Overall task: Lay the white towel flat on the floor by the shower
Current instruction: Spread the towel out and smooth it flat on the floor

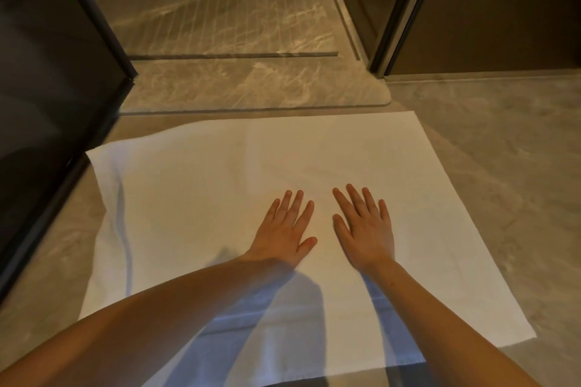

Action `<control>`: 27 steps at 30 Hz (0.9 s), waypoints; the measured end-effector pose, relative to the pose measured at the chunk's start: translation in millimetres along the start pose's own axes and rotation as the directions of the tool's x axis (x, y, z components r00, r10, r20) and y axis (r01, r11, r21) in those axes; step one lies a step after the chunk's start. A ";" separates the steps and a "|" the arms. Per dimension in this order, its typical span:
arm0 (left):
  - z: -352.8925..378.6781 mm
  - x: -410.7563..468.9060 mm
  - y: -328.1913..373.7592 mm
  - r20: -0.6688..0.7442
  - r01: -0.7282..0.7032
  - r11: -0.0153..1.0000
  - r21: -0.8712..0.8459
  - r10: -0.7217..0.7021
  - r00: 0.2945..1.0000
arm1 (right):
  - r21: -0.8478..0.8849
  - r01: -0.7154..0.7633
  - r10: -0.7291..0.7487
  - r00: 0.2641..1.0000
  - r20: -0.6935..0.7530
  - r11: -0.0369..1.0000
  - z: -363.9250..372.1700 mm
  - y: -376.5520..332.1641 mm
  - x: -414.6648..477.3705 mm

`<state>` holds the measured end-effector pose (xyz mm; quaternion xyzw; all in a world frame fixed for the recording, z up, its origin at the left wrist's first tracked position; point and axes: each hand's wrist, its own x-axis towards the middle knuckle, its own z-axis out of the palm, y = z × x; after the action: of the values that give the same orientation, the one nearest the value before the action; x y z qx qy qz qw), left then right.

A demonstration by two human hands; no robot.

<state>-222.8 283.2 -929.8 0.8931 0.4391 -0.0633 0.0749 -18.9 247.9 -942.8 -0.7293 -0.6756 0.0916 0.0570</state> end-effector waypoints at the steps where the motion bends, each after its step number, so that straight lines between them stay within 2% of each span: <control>1: -0.3 2.8 3.9 0.003 0.000 1.000 -0.003 0.000 1.000 | 0.004 -0.001 0.001 1.000 -0.001 1.000 -1.1 4.4 -0.1; 9: -4.2 12.9 17.9 0.024 -0.001 1.000 -0.013 0.001 1.000 | 0.010 -0.020 0.020 1.000 -0.007 1.000 -6.1 19.1 0.3; 16: 0.3 -0.6 -0.5 -0.024 -0.030 0.999 -0.017 0.030 0.999 | 0.007 -0.031 0.031 0.999 0.009 0.999 -10.5 16.2 -1.1; 21: 0.0 -37.9 -44.2 -0.074 0.100 0.992 -0.078 -0.106 0.992 | 0.004 -0.039 0.039 0.999 0.034 0.999 -16.6 11.4 -3.8; 23: -5.9 -48.7 -67.8 -0.083 0.169 0.981 -0.097 -0.177 0.981 | 0.022 -0.055 0.055 0.998 -0.001 0.998 -21.2 1.2 -1.3; 25: -11.5 -56.5 -92.6 -0.107 0.238 0.964 -0.117 -0.251 0.962 | 0.081 -0.050 0.055 0.996 -0.064 0.995 -26.9 -23.7 7.1; 27: -17.3 -61.3 -116.3 -0.125 0.306 0.941 -0.143 -0.324 0.938 | 0.139 0.017 -0.004 0.996 -0.093 0.990 -29.2 -64.4 23.1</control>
<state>-351.4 309.1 -910.9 0.8072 0.5838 0.0181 0.0855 -74.0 277.3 -902.2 -0.7234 -0.6681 0.1046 0.1395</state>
